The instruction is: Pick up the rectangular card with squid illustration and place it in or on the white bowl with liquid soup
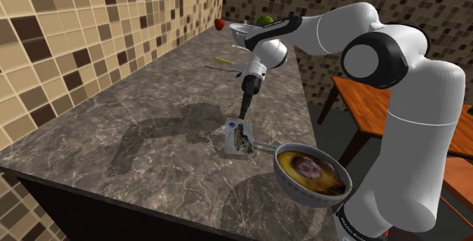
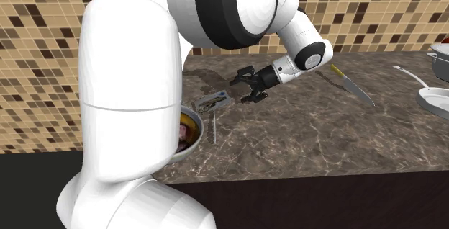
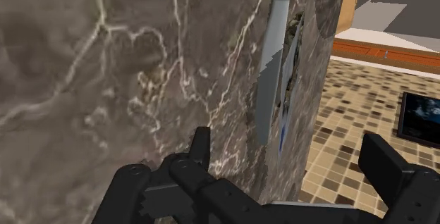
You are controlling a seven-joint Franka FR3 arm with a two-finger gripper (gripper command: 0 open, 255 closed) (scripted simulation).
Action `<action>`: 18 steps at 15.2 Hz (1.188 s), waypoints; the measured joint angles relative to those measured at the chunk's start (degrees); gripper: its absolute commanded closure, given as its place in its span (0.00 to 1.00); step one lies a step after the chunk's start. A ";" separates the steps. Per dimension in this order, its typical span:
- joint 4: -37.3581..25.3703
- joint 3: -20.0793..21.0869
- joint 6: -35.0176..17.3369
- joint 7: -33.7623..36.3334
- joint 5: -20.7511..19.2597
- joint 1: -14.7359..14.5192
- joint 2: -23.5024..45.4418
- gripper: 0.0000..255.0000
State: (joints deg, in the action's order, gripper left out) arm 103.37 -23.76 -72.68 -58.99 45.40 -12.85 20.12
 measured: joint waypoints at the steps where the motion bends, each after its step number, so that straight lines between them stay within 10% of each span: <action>1: 1.14 0.11 -0.70 -0.07 0.03 -0.42 -0.57 0.00; 10: 3.41 0.52 -2.55 -0.11 0.36 -1.44 -1.48 0.00; 11: 3.41 0.52 -2.55 -0.11 0.36 -1.44 -1.48 1.00; 18: 3.39 0.52 -2.53 -0.10 0.37 -1.43 -1.50 1.00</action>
State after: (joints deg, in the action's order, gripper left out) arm 106.76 -23.24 -75.21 -59.09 45.77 -14.28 18.63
